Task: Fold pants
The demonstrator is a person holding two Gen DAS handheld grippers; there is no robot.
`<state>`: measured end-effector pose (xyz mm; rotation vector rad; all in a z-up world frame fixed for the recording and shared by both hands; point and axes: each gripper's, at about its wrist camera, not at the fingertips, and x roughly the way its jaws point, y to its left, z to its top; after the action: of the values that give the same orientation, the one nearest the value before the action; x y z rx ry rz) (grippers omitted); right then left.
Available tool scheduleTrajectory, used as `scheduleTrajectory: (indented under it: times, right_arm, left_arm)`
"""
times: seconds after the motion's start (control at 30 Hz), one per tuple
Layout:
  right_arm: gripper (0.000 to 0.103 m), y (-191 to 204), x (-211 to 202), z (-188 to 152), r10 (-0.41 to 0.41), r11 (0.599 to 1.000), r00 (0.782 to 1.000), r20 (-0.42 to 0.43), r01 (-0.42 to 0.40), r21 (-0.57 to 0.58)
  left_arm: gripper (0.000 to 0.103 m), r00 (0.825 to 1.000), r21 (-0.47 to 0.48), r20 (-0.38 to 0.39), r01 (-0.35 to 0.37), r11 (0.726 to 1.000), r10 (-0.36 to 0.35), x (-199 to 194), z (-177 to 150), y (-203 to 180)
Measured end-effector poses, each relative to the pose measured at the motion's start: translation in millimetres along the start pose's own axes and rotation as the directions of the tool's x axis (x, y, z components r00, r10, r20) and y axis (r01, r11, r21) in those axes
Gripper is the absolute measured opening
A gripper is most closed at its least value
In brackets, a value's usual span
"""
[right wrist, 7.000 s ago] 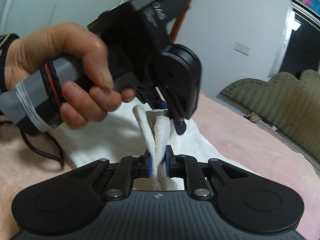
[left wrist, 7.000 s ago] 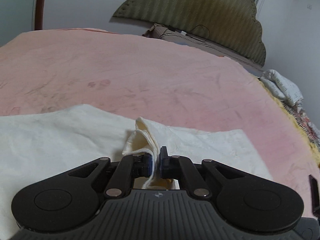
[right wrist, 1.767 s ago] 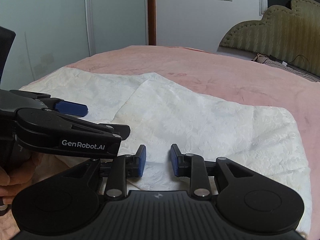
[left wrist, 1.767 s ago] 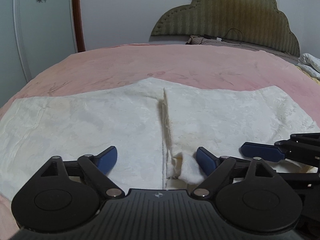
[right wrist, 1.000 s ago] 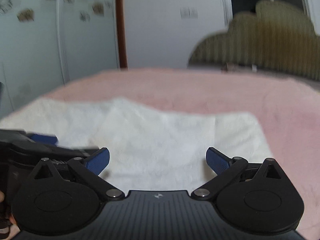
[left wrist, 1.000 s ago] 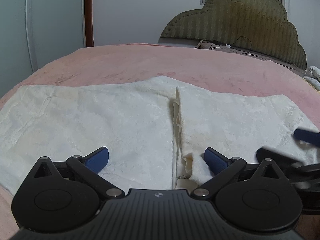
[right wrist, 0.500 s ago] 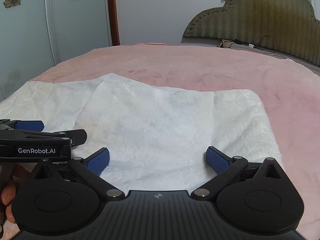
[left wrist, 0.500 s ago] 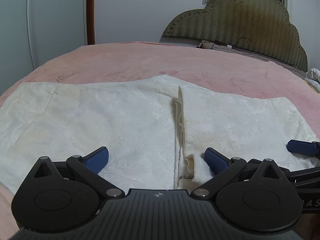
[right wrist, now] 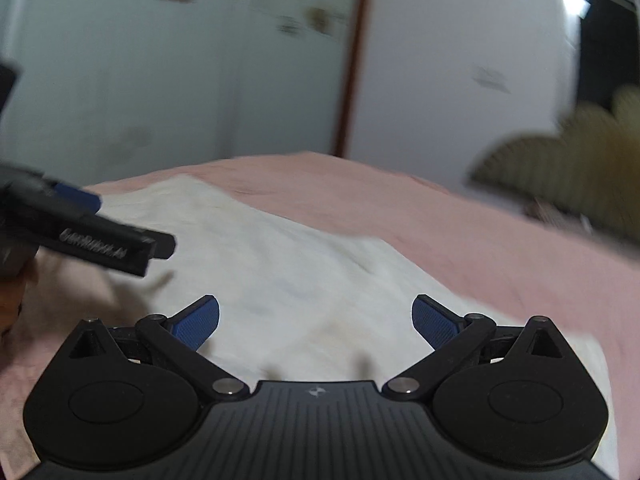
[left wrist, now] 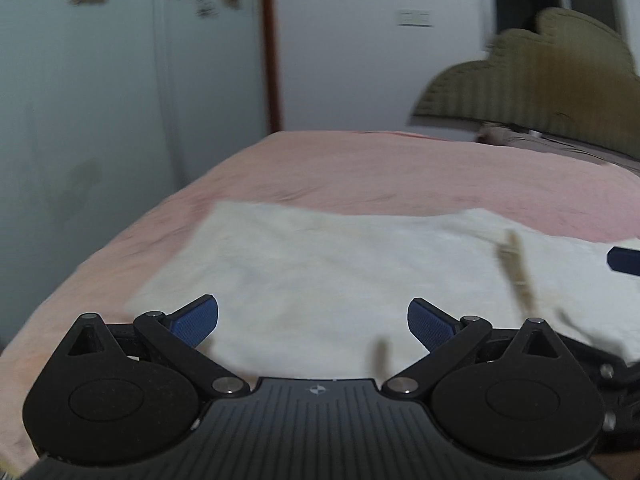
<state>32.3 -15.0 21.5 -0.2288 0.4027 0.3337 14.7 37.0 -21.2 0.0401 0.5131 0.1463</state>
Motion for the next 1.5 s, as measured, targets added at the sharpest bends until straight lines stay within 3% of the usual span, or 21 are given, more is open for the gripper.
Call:
scheduleTrajectory:
  times: [0.1, 0.17, 0.23, 0.3, 0.43, 0.5, 0.67, 0.73, 0.8, 0.87, 1.0, 1.1, 1.2, 1.27, 1.3, 1.37, 1.43, 1.47, 1.5]
  right_arm:
    - [0.103, 46.3, 9.4, 11.7, 0.048, 0.983, 0.998, 0.049, -0.038, -0.182]
    - [0.096, 72.4, 18.3, 14.1, 0.071, 0.956, 0.997, 0.041, -0.056, -0.289]
    - [0.074, 94.1, 27.5, 12.9, 0.097, 0.923, 0.995, 0.019, -0.083, -0.376]
    - [0.06, 106.6, 36.7, 10.9, 0.117, 0.903, 0.993, -0.009, -0.11, -0.415]
    - [0.042, 112.7, 55.3, 13.0, 0.162, 0.896, 0.985, -0.054, -0.17, -0.41]
    - [0.039, 113.8, 59.3, 15.8, 0.187, 0.896, 0.98, -0.067, -0.199, -0.398]
    - [0.037, 128.7, 72.2, 13.5, 0.172, 0.878, 0.982, -0.077, -0.188, -0.439]
    - [0.037, 126.0, 62.0, 15.1, 0.185, 0.881, 0.98, -0.069, -0.196, -0.43]
    - [0.037, 126.6, 54.1, 14.6, 0.197, 0.872, 0.977, -0.08, -0.212, -0.44]
    - [0.037, 132.5, 53.8, 10.5, 0.185, 0.853, 0.978, -0.093, -0.207, -0.48]
    - [0.037, 152.2, 65.7, -1.2, 0.12, 0.802, 0.992, -0.05, -0.126, -0.584]
    - [0.037, 163.0, 80.2, -0.6, 0.094, 0.767, 0.996, -0.013, -0.08, -0.637]
    - [0.032, 162.0, 92.8, 6.5, 0.108, 0.783, 0.994, -0.018, -0.097, -0.614]
    - [0.03, 149.3, 95.2, 16.9, 0.153, 0.841, 0.988, -0.036, -0.149, -0.52]
    - [0.029, 137.4, 96.4, 25.1, 0.192, 0.883, 0.98, -0.056, -0.197, -0.425]
    - [0.029, 110.2, 98.8, 38.3, 0.276, 0.929, 0.959, -0.07, -0.284, -0.236]
    - [0.031, 83.5, 99.6, 48.2, 0.347, 0.934, 0.936, -0.054, -0.35, -0.066]
    - [0.031, 72.2, 100.1, 52.0, 0.403, 0.915, 0.913, -0.064, -0.404, 0.0]
    - [0.031, 60.6, 99.9, 56.2, 0.491, 0.871, 0.868, -0.076, -0.487, 0.069]
  left_arm:
    - [0.103, 0.997, -0.077, -0.058, -0.047, 0.996, 0.043, 1.2, -1.9, 39.5]
    - [0.103, 0.995, -0.138, -0.094, -0.046, 0.989, 0.033, 5.1, 0.6, 60.6]
    - [0.101, 0.993, -0.201, -0.118, -0.055, 0.978, 0.032, 7.9, 1.6, 75.0]
    - [0.096, 0.991, -0.254, -0.131, -0.067, 0.965, 0.034, 9.4, 0.7, 86.5]
    - [0.074, 0.988, -0.277, -0.152, -0.078, 0.958, 0.037, 17.9, -2.1, 97.0]
    - [0.054, 0.989, -0.31, -0.145, -0.073, 0.948, 0.029, 24.2, -7.0, 102.6]
    - [0.046, 0.992, -0.322, -0.122, -0.072, 0.944, 0.034, 27.0, -7.6, 104.2]
    - [0.051, 0.993, -0.353, -0.117, -0.06, 0.934, 0.019, 20.7, -6.0, 111.5]
    - [0.066, 0.992, -0.417, -0.127, -0.041, 0.908, -0.014, 17.7, -4.6, 121.1]
    - [0.074, 0.99, -0.477, -0.129, -0.006, 0.879, -0.063, 14.7, -4.6, 129.9]
    - [0.08, 0.967, -0.572, -0.139, 0.098, 0.814, -0.213, 17.3, -5.6, 136.5]
    - [0.088, 0.944, -0.645, -0.117, 0.164, 0.747, -0.308, 25.6, -8.6, 137.7]
    - [0.097, 0.922, -0.721, -0.072, 0.215, 0.659, -0.38, 35.9, -12.8, 139.1]
    - [0.098, 0.913, -0.759, -0.025, 0.247, 0.602, -0.406, 43.1, -14.5, 140.1]
    - [0.098, 0.907, -0.777, -0.007, 0.26, 0.574, -0.42, 47.9, -14.6, 140.9]
    - [0.097, 0.899, -0.803, 0.028, 0.281, 0.525, -0.438, 60.7, -11.2, 141.9]
    - [0.095, 0.894, -0.817, 0.053, 0.295, 0.495, -0.445, 74.1, -5.4, 142.7]
    - [0.09, 0.891, -0.819, 0.065, 0.305, 0.486, -0.449, 81.0, -1.6, 143.5]
    - [0.086, 0.888, -0.817, 0.068, 0.311, 0.485, -0.455, 88.0, 2.4, 143.9]
